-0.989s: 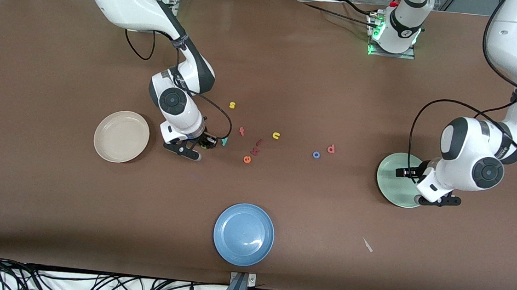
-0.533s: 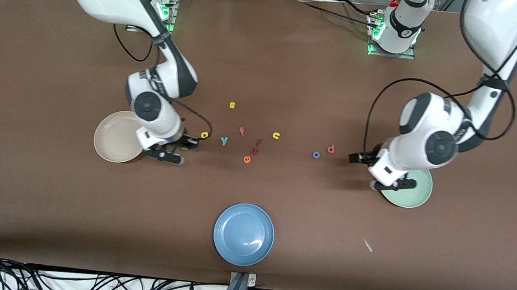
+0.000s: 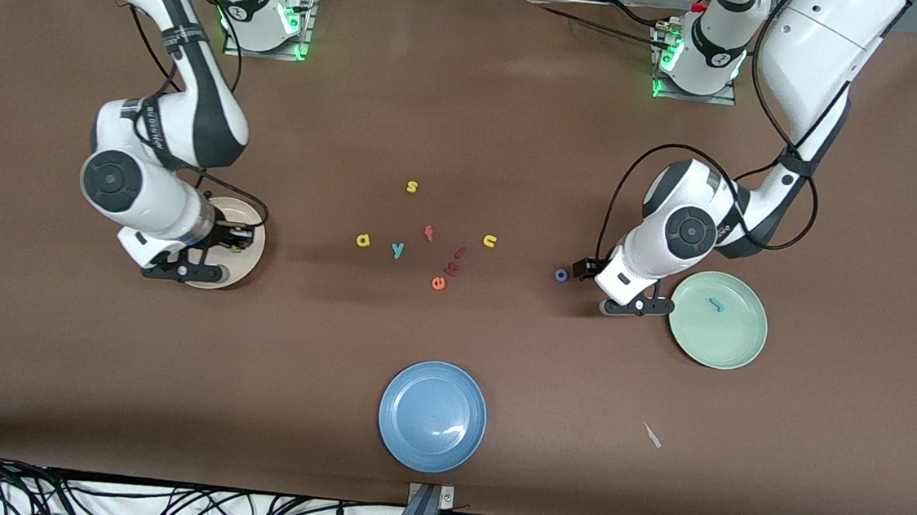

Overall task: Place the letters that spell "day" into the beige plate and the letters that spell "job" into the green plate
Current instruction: 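Drop the green d on the cream plate while the left gripper reaches p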

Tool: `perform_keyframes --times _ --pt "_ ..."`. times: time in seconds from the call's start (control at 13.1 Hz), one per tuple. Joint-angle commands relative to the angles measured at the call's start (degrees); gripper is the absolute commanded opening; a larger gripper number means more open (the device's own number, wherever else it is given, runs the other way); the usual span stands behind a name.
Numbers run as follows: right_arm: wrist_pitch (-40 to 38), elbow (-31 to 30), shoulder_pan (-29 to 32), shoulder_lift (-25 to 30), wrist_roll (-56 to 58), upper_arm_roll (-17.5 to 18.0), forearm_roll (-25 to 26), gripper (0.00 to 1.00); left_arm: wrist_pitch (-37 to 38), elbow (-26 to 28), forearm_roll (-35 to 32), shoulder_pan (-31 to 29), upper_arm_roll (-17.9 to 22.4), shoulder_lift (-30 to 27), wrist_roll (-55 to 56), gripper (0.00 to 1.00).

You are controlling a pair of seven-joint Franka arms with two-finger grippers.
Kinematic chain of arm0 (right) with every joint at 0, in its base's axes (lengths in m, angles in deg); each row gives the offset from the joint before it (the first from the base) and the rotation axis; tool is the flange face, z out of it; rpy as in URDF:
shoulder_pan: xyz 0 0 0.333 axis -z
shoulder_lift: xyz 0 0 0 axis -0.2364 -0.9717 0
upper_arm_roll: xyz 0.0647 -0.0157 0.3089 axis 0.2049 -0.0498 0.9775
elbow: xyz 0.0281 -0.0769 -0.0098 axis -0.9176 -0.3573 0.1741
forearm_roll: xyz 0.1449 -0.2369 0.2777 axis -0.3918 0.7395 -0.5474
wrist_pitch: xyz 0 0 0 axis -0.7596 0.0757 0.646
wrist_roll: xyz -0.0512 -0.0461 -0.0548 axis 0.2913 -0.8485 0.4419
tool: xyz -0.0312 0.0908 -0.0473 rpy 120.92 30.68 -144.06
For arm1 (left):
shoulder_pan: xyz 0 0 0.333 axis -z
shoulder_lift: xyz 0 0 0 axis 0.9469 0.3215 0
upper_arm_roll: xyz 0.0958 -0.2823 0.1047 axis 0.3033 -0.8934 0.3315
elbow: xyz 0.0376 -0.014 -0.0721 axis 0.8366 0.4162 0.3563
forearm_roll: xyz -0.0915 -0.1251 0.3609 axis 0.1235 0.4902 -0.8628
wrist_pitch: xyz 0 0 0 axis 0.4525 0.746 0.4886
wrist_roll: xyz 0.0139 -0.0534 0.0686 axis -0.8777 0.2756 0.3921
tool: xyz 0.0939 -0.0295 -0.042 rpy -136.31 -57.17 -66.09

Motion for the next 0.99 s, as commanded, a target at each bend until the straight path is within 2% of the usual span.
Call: perform_keyframes --times 0.0,0.08,0.15,0.23,0.3,0.38,0.53,0.68,0.76,0.91 --pt "0.3 -4.1 0.7 2.2 4.9 -2.2 -0.2 0.15 -8.0 5.5 -7.4 0.5 0.2 -1.2 2.0 1.0" --pt "0.5 -4.7 0.7 2.2 5.7 -2.8 -0.2 0.17 -10.9 7.2 -10.2 0.5 0.1 -1.3 3.7 1.0" --pt "0.7 -4.8 0.7 2.2 5.7 -3.1 -0.2 0.25 -12.6 8.4 -13.4 0.4 0.1 -1.5 4.5 1.0" --pt "0.7 -4.8 0.7 2.2 5.3 -3.1 -0.2 0.49 -12.8 8.6 -15.8 0.5 0.1 -1.5 4.5 1.0" --pt "0.7 -4.8 0.7 2.2 4.7 -3.1 -0.2 0.61 -12.8 8.6 -16.9 0.5 0.0 -1.4 4.5 1.0" --pt "0.5 -4.8 0.7 2.2 4.4 -3.0 -0.2 0.64 -12.9 8.8 -17.2 0.6 0.0 -1.5 4.5 1.0" --pt "0.4 -4.7 0.7 2.2 2.2 -2.6 -0.3 0.64 -12.8 9.2 -17.2 0.5 -2.5 -1.5 4.5 1.0" --pt "0.8 -4.4 0.7 1.9 -3.9 1.4 -1.4 0.64 -12.8 9.2 -17.2 0.8 -2.7 -1.4 4.5 0.97" --pt "1.6 -4.2 0.6 1.2 -8.7 3.3 -1.5 0.64 -13.0 9.3 -17.2 0.5 -2.7 -1.2 4.4 0.89" --pt "5.5 -4.2 -0.1 -0.7 -18.6 7.9 -1.5 0.67 -18.8 12.6 -17.4 -0.4 -2.6 -1.4 3.6 0.87"
